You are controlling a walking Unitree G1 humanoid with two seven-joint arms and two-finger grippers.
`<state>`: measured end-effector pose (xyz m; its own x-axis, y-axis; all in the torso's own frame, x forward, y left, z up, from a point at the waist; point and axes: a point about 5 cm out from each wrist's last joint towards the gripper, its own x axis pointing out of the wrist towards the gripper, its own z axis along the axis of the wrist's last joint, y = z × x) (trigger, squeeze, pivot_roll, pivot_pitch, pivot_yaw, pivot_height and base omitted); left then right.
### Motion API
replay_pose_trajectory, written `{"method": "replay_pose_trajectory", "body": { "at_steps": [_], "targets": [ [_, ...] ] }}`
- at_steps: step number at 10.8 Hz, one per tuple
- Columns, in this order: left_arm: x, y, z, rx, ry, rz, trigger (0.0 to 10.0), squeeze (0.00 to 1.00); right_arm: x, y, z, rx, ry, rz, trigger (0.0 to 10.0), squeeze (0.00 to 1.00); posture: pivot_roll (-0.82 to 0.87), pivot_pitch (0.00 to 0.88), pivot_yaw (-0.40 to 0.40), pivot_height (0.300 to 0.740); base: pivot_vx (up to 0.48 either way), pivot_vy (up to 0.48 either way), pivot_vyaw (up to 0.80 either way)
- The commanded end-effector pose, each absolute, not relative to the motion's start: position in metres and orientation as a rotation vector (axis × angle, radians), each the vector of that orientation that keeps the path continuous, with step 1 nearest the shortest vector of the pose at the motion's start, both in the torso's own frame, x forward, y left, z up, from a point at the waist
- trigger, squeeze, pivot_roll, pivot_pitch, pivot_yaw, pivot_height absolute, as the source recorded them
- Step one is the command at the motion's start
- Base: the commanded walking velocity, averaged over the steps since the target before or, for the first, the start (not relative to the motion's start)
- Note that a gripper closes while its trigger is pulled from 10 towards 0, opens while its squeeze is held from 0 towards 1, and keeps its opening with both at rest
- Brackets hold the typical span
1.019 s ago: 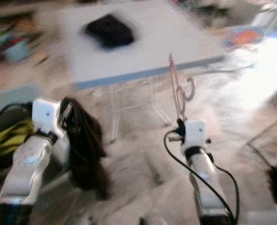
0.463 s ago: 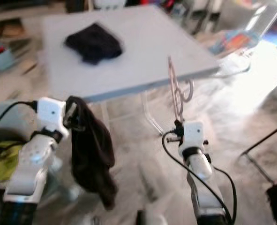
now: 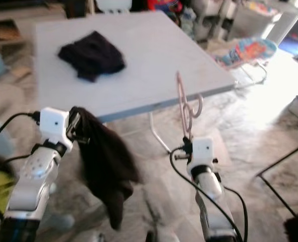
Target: Hang hanger
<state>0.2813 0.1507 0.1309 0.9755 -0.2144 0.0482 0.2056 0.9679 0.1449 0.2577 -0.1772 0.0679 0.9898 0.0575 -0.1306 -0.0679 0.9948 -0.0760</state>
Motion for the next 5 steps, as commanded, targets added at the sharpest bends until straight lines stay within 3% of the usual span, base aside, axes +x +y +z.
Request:
{"method": "replay_pose_trajectory", "body": {
  "at_steps": [1, 2, 5],
  "targets": [
    [0.284, 0.14, 0.143, 0.14, -0.129, -0.234, 10.0, 0.0, 0.262, -0.185, 0.074, -0.09, 0.104, 0.032, 10.0, 0.0, -0.01, 0.047, -0.043, 0.74, 0.375, -0.296, 0.0],
    [0.285, 0.141, 0.146, 0.14, -0.138, -0.214, 10.0, 0.0, 0.264, -0.186, 0.075, -0.088, 0.096, 0.028, 10.0, 0.0, -0.01, 0.048, -0.044, 0.74, 0.364, -0.266, 0.0],
    [0.291, 0.148, 0.149, 0.157, -0.144, -0.116, 10.0, 0.0, 0.272, -0.185, 0.081, -0.092, 0.076, 0.041, 10.0, 0.0, -0.01, 0.057, -0.046, 0.74, 0.0, 0.0, 0.0]
  ]
}}
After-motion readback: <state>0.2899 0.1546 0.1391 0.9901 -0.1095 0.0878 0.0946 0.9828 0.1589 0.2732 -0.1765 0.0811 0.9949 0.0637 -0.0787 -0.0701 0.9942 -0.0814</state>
